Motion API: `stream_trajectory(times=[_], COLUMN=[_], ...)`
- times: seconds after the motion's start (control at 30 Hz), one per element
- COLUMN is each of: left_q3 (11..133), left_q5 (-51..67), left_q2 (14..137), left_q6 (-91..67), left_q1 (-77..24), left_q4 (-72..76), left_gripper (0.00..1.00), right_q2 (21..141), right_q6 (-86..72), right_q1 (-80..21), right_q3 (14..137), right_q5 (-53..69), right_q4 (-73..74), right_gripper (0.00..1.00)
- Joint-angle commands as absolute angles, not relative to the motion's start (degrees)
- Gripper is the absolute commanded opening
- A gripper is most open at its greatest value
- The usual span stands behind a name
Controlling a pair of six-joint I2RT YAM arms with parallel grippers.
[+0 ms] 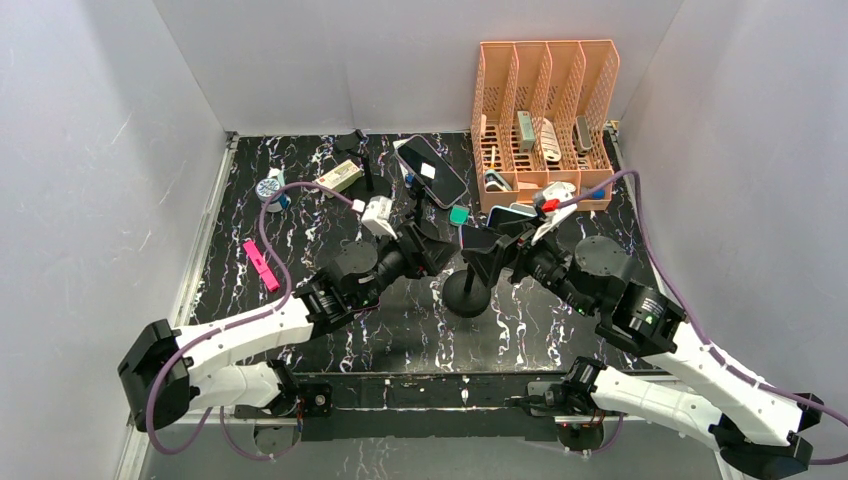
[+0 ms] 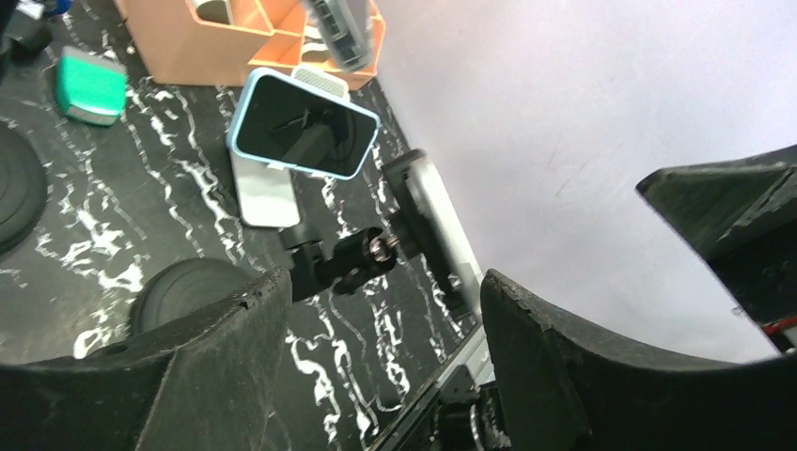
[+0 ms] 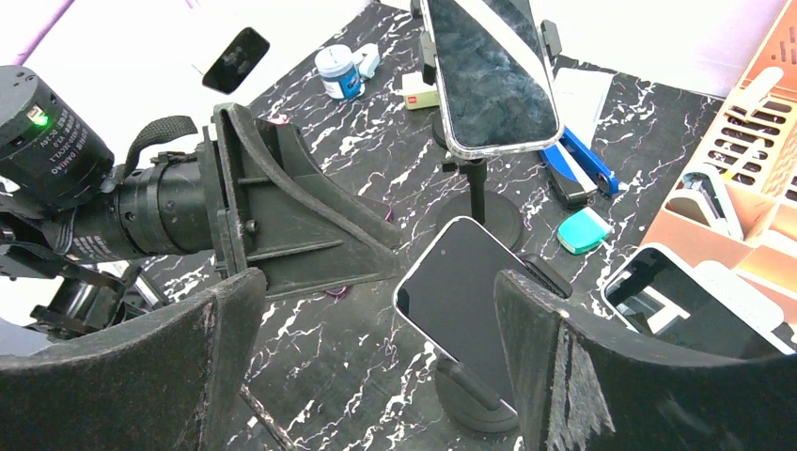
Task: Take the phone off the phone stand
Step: Adjust the phone stand with the phone at the center of the board.
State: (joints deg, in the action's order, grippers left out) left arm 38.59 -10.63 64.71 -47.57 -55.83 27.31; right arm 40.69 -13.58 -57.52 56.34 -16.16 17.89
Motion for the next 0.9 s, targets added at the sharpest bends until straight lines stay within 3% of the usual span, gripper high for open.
stream_trajectory(times=[0.0,0.3,0.87], left_q3=[43.0,46.4,53.4], left_q5=[-16.4,-19.7,-20.7], left_q2=[66.6,69.7,75.6], left_q6=[-49.7,-55.8,-62.1], left_q1=[-58.1,-59.7,-62.3], left_q4=[31.1,26.9,18.5], left_gripper=[0.7,0.68,0.55], right_q2=[39.3,38.5,38.9], right_q6=[-14.7,-15.3,-16.5], right_q1=[-57.7,-57.7,-57.6], right_q3=[56.5,56.5,56.2], right_q5=[-16.7,-16.7,-16.3], right_q4=[15.9,16.0,16.0], right_gripper=[0.99,0.99,0.99])
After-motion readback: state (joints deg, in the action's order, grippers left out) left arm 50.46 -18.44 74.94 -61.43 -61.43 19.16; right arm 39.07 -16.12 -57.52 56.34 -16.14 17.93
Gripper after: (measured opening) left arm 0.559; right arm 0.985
